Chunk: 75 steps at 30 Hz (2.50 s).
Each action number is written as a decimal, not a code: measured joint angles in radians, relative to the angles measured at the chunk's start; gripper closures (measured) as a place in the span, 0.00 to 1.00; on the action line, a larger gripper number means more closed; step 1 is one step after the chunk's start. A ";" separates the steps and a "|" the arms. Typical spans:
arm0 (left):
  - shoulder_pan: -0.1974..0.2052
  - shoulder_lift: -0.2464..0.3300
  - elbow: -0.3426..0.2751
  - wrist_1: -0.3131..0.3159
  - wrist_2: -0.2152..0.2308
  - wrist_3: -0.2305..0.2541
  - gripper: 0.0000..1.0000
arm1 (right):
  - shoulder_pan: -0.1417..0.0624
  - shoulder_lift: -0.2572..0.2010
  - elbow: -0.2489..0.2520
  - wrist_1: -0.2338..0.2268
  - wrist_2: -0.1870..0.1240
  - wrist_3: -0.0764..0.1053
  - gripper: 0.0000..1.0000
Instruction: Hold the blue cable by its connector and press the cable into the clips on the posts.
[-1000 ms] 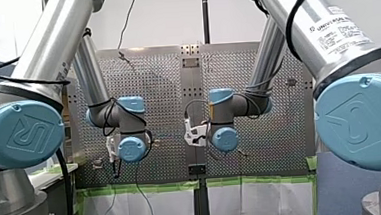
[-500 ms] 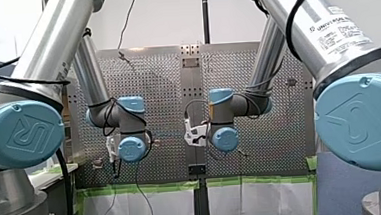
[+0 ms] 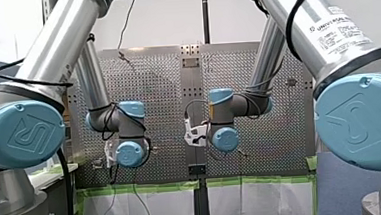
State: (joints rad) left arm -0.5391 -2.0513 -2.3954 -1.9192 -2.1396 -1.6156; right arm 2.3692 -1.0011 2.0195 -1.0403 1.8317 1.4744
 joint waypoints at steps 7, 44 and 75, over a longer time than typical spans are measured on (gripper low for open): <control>0.000 -0.018 0.000 -0.001 0.000 0.000 0.99 | 0.000 0.000 0.000 0.000 0.000 0.000 1.00; -0.004 -0.023 0.004 0.000 0.000 0.005 0.99 | 0.049 -0.015 0.032 0.123 0.045 0.005 1.00; 0.005 0.206 0.140 -0.269 -0.122 -0.114 0.99 | -0.004 -0.283 -0.167 0.390 -0.119 0.142 1.00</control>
State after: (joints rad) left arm -0.5343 -1.8455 -2.2549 -2.1883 -2.2612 -1.7294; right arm 2.3648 -1.2841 1.8522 -0.6500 1.7131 1.6164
